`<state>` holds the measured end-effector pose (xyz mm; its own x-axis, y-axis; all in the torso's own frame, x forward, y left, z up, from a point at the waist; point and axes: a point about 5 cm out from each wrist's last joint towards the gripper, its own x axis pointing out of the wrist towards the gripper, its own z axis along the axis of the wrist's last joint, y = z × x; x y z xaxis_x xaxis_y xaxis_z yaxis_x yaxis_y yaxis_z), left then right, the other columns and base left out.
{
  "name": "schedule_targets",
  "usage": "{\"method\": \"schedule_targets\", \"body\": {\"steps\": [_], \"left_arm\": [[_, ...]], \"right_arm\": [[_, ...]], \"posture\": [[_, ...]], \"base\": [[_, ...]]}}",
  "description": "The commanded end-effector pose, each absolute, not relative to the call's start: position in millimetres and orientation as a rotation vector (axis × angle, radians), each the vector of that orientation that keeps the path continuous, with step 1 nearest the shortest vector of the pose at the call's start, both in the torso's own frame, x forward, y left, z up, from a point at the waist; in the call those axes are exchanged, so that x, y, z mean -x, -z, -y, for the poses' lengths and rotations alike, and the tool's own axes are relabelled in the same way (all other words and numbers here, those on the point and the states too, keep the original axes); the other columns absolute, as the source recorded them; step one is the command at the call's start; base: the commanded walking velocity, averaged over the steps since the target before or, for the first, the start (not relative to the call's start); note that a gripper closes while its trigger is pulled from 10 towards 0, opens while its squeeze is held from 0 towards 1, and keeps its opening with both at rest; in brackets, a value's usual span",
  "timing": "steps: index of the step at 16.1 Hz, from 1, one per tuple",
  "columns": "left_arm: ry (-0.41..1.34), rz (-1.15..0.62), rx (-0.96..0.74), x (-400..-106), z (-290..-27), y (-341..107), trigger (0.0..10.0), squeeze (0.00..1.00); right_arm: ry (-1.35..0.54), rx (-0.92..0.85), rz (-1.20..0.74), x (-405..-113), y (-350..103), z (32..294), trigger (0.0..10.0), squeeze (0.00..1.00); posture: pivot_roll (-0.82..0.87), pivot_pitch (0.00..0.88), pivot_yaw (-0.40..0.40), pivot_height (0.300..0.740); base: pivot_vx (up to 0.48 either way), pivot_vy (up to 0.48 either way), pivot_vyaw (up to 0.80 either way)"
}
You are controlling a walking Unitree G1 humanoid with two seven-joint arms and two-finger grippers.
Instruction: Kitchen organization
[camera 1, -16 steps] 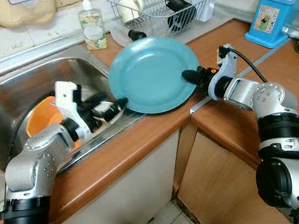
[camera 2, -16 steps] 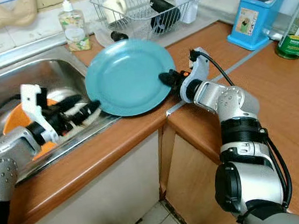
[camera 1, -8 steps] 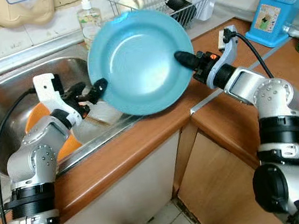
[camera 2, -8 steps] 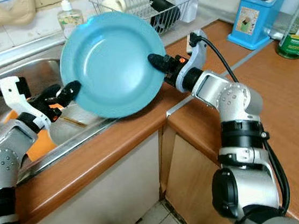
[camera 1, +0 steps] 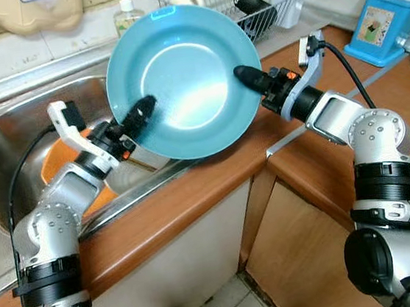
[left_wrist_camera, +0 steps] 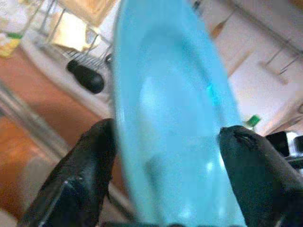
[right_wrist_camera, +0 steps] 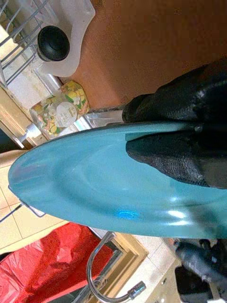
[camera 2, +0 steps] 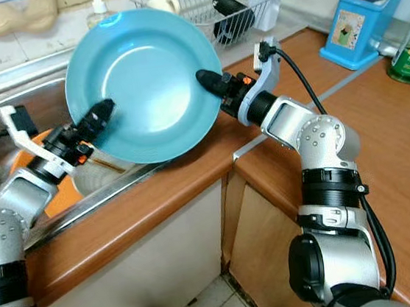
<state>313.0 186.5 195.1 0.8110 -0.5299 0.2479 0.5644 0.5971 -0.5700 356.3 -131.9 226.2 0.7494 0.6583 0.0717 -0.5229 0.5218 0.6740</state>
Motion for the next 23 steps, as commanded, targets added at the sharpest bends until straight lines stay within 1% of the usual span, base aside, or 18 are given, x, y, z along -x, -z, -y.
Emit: {"method": "schedule_targets", "body": {"steps": [1, 5, 7, 13, 23], "left_arm": [[0.666, 0.078, 0.703, -309.4, -186.6, -198.9, 0.0, 0.00], [0.715, 0.067, 0.744, -305.4, -181.9, -199.1, 0.0, 0.00], [0.704, 0.073, 0.770, -306.9, -182.4, -199.5, 0.0, 0.00], [0.705, 0.055, 0.762, -306.6, -183.7, -198.3, 0.0, 0.00], [0.658, 0.031, 0.739, -310.4, -186.3, -194.2, 0.0, 0.00]], "right_arm": [[-0.712, -0.742, -0.171, -354.9, -230.6, 134.3, 0.0, 0.00], [-0.712, -0.737, -0.177, -354.1, -230.2, 134.5, 0.0, 0.00], [-0.714, -0.732, -0.183, -353.5, -229.1, 132.9, 0.0, 0.00], [-0.723, -0.729, -0.183, -352.4, -229.0, 130.5, 0.0, 0.00], [-0.736, -0.719, -0.182, -350.9, -228.5, 126.8, 0.0, 0.00]], "posture": [[-0.01, 0.000, 0.049, 0.740], [-0.01, 0.000, 0.049, 0.740], [-0.01, 0.000, 0.053, 0.740], [-0.01, 0.000, 0.056, 0.740], [-0.01, 0.000, 0.058, 0.740]], "base": [[0.000, 0.000, 0.00], [0.000, 0.000, 0.00], [0.000, 0.000, 0.00], [0.000, 0.000, 0.00], [0.000, 0.000, 0.00]]}}
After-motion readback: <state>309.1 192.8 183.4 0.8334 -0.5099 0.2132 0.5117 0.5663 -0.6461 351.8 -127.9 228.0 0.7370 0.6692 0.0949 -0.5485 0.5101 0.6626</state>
